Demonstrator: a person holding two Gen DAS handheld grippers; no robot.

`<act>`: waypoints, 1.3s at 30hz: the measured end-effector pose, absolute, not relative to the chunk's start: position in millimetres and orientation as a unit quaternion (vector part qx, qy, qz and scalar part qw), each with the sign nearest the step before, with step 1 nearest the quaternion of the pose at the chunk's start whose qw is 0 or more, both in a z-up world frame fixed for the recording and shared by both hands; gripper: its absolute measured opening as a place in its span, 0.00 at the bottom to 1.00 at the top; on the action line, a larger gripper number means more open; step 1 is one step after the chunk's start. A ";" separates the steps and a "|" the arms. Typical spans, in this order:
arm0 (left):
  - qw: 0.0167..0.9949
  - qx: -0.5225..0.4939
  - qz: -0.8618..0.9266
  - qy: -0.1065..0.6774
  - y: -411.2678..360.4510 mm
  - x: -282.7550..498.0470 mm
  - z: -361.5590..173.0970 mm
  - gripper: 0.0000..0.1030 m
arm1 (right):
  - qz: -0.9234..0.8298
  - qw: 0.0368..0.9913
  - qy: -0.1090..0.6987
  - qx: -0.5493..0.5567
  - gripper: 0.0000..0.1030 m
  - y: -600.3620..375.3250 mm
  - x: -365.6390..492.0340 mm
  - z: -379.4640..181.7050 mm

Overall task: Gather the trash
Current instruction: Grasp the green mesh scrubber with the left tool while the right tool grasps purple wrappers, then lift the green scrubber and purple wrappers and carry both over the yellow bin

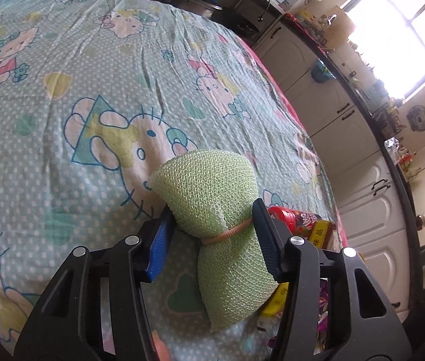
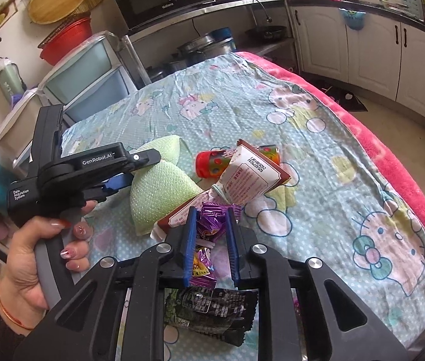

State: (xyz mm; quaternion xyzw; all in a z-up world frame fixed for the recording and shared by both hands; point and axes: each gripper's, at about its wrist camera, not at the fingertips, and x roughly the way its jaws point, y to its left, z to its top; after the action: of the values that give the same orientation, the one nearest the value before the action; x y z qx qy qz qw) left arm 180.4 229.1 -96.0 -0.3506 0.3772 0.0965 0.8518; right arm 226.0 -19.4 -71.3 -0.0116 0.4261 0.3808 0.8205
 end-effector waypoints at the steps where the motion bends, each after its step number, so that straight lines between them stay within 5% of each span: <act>1: 0.853 -0.350 0.097 0.376 229.6 177.6 -94.6 0.41 | 0.382 0.821 0.424 -0.012 0.17 -19.5 224.5 -69.9; 13: 0.868 -0.333 0.090 0.356 234.1 146.9 -72.3 0.25 | 0.395 0.825 0.404 -0.014 0.17 -23.6 210.6 -54.3; 39: 0.925 -0.206 0.065 0.312 178.8 99.0 8.5 0.25 | 0.421 0.842 0.337 -0.021 0.17 -49.3 182.6 1.6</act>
State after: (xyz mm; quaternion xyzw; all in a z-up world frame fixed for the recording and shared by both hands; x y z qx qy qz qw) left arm 99.0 178.8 8.5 -0.2060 0.3119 0.0648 0.9252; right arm 182.6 -49.3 1.6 -0.0207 0.3368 0.4214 0.8418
